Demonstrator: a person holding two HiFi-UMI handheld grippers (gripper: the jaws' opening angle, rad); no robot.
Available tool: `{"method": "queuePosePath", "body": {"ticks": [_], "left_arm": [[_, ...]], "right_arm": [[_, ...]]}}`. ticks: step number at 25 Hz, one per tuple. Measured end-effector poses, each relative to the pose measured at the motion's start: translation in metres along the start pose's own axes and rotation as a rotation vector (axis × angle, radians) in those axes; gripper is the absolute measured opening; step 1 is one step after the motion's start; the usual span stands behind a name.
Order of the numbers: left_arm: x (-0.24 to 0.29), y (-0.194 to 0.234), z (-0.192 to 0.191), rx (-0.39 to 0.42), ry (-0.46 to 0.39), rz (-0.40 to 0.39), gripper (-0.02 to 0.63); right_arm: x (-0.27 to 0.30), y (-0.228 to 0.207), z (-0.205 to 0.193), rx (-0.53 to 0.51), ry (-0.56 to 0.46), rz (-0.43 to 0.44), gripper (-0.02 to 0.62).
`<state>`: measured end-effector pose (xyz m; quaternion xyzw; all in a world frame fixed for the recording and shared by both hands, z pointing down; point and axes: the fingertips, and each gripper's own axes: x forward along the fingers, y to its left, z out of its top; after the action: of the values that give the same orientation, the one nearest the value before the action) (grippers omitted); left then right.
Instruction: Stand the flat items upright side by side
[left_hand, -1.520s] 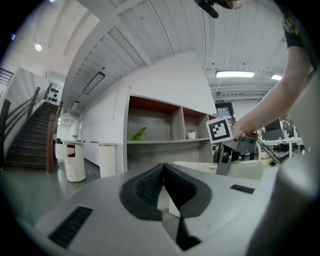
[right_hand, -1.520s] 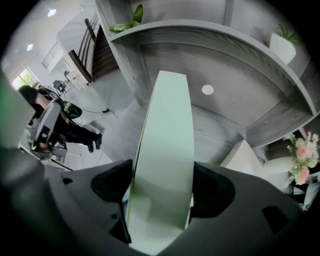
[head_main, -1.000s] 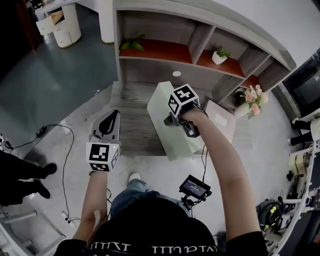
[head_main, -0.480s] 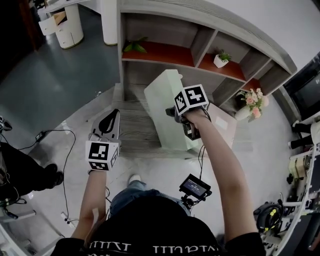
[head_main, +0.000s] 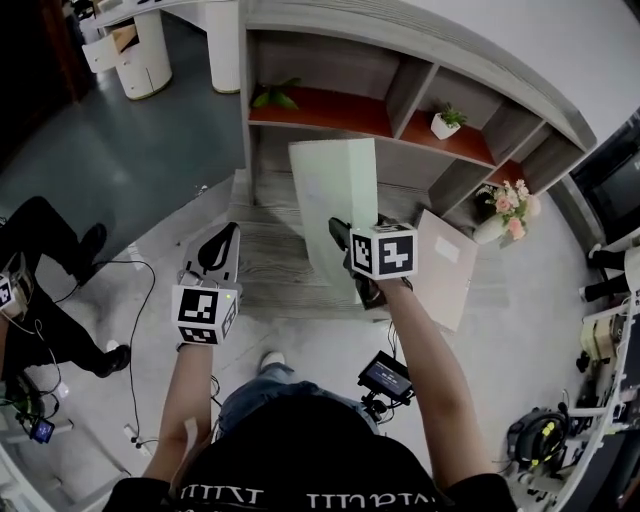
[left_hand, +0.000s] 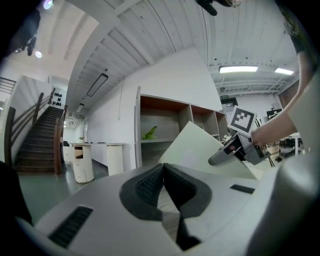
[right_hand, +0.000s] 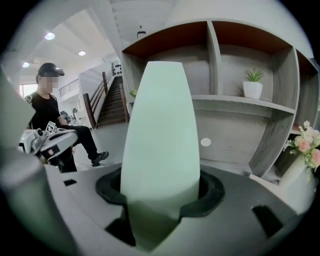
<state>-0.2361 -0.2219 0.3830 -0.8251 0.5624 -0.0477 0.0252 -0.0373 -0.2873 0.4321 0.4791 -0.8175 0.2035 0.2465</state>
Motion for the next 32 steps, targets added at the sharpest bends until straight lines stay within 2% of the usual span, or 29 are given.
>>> {"method": "queuePosePath", "body": {"ticks": [8,15,18,25,32], "left_arm": [[-0.008,-0.001,-0.009,0.018,0.037,0.008,0.014],[-0.018,0.008,-0.019,0.010,0.059,0.030,0.014],[-0.020,0.010,-0.022,0.010,0.064,0.036,0.014],[-0.024,0.018,-0.032,0.003,0.087,0.053,0.014],[-0.026,0.033,-0.039,-0.002,0.101,0.077,0.014]], "right_arm": [[0.008,0.016,-0.008,-0.016,-0.294,-0.070,0.275],[0.020,0.024,-0.019,-0.001,-0.404,-0.142,0.284],[0.032,0.028,-0.023,-0.016,-0.375,-0.142,0.290],[0.074,0.050,-0.047,-0.024,-0.160,-0.063,0.307],[0.104,0.070,-0.044,-0.023,-0.084,-0.049,0.312]]}}
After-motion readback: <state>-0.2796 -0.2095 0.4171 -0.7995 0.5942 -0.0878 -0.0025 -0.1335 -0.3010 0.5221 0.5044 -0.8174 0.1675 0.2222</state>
